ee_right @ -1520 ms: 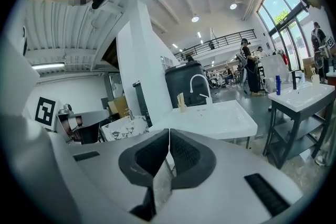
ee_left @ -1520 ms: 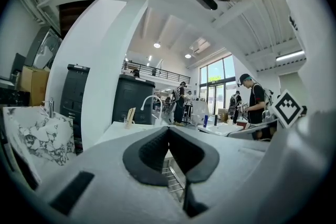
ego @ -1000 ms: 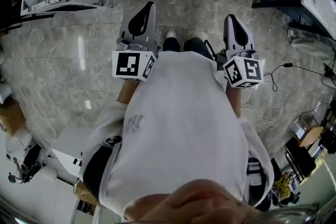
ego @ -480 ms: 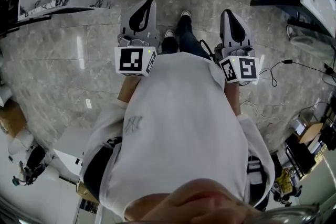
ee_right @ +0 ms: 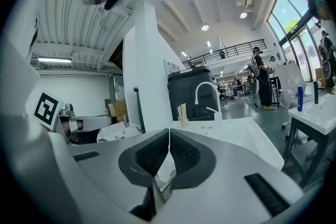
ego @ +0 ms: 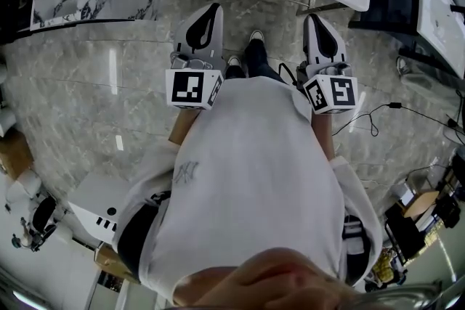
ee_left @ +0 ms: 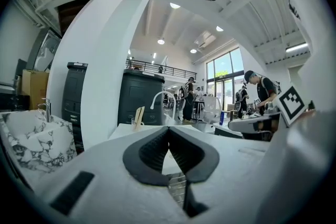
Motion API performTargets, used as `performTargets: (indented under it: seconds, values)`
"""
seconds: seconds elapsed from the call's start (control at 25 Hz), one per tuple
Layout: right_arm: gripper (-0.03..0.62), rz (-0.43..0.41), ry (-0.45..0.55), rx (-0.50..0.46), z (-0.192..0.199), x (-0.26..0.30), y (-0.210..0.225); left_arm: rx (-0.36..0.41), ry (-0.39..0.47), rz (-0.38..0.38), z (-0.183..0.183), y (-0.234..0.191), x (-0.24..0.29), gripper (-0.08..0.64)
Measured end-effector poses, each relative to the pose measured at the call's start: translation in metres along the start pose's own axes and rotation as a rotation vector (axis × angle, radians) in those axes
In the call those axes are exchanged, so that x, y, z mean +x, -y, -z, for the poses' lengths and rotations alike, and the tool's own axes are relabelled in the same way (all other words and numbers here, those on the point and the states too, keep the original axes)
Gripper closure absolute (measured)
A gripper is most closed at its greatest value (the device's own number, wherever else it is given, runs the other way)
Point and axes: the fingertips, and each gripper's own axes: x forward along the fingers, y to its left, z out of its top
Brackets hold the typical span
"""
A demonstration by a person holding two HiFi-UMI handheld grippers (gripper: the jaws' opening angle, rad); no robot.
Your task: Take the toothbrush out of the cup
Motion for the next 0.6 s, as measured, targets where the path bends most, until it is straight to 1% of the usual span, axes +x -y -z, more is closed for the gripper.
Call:
performTargets:
  seconds: [0.16,0.24,0.6]
  values:
    - [0.577,-0.036,-0.014,-0.008,-0.005,0.028,0.017,-0.011,0.003,-0.026,-0.003,-0.006,0.025,0.545]
    - [0.577,-0.052,-0.019,-0.01,-0.008,0.039,0.024,-0.015,0.002,-0.025,-0.004,-0.007,0.038,0.545]
    - [0.577,-0.07,-0.014,0.027,-0.017,0.074,0.058,-0.006,0.007,-0.038,-0.009,-0.009,0.085,0.545]
